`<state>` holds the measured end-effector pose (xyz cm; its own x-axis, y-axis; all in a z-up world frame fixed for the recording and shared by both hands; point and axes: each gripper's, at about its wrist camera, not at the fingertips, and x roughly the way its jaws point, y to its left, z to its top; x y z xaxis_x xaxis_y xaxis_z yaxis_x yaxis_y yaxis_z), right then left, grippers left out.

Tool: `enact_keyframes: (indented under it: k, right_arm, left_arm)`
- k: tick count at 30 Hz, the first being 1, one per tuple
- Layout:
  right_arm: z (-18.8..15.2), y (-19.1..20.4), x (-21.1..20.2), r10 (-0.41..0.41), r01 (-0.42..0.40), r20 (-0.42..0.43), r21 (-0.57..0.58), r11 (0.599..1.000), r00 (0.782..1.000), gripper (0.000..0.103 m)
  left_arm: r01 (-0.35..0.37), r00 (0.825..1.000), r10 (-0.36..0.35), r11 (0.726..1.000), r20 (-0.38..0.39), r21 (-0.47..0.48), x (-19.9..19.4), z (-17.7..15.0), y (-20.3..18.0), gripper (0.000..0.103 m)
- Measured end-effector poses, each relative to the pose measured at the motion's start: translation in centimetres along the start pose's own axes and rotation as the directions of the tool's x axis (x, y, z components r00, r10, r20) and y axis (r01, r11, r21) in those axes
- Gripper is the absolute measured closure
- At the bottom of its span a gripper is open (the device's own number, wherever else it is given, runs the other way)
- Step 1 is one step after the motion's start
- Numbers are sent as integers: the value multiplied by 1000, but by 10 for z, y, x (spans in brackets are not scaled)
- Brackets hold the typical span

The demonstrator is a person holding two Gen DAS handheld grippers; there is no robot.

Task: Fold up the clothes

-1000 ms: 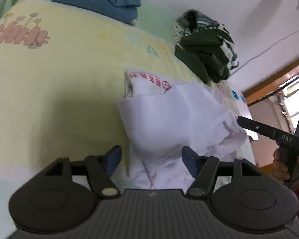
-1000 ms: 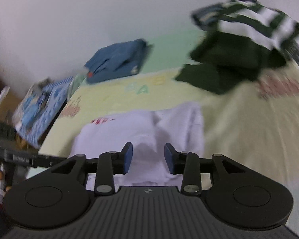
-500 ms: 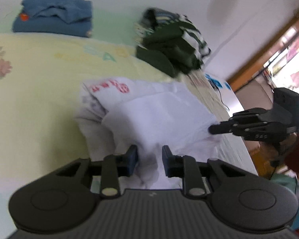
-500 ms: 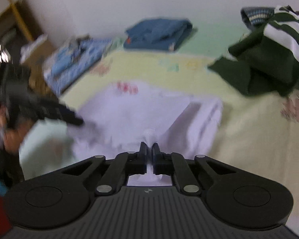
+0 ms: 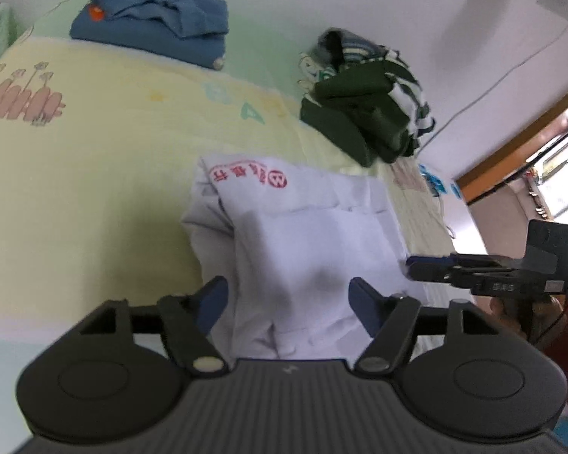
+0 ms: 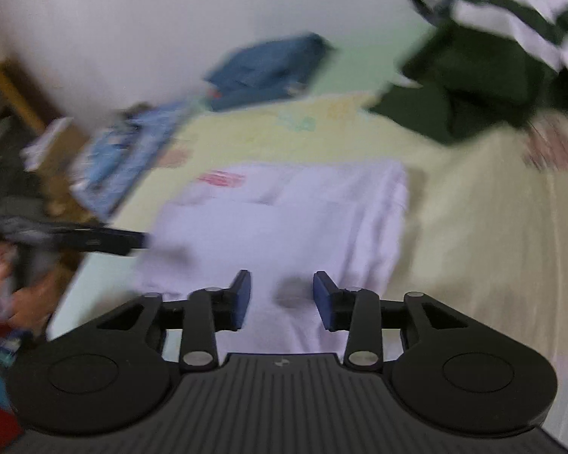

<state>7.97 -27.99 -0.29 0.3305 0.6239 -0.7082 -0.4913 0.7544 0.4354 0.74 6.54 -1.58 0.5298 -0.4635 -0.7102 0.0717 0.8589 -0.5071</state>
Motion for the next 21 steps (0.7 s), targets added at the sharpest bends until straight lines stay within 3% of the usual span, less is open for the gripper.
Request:
enact_keyframes:
  k: [1,3,6,9,11,13,14,17,21]
  right_arm:
    - [-3,0,2,1,-1,-6,13,1000,1000,90]
    - [-8,1,-2,11,-10,-10,27,1000,1000,91]
    - [-9,1,-8,2,-2,-4,25,1000,1000,96]
    - [-11,2,-13,-7,7,4,23,1000,1000,96]
    - [-11,2,-17,-13,13,9,21,1000,1000,91]
    - [-12,3,-20,-20,19,14,20,1000,1000,60]
    - [-10,0,-24,-29,28,38,39,999,999,54]
    - [-2,-13,-22,-50,46,42,93,995,998,53]
    - [1,-25,-2,-87,91,-34,108,990,996,53]
  left_arm:
    - [-21,1000,21,1000,-18,14,7,-1,-2,67]
    - [-46,998,48,998,-47,42,16,-3,-5,71]
    - [-24,997,28,998,-65,60,13,-5,-5,70]
    - [-50,996,54,997,-67,57,12,-6,1,48]
    - [-73,996,74,997,-52,21,11,-2,7,39]
    - [-74,996,73,997,-44,-18,12,2,13,30]
    - [-72,997,70,997,-41,-37,13,4,16,28]
    - [-75,996,73,996,-46,-53,22,8,19,17]
    - [-83,995,83,996,-52,-6,31,11,10,14]
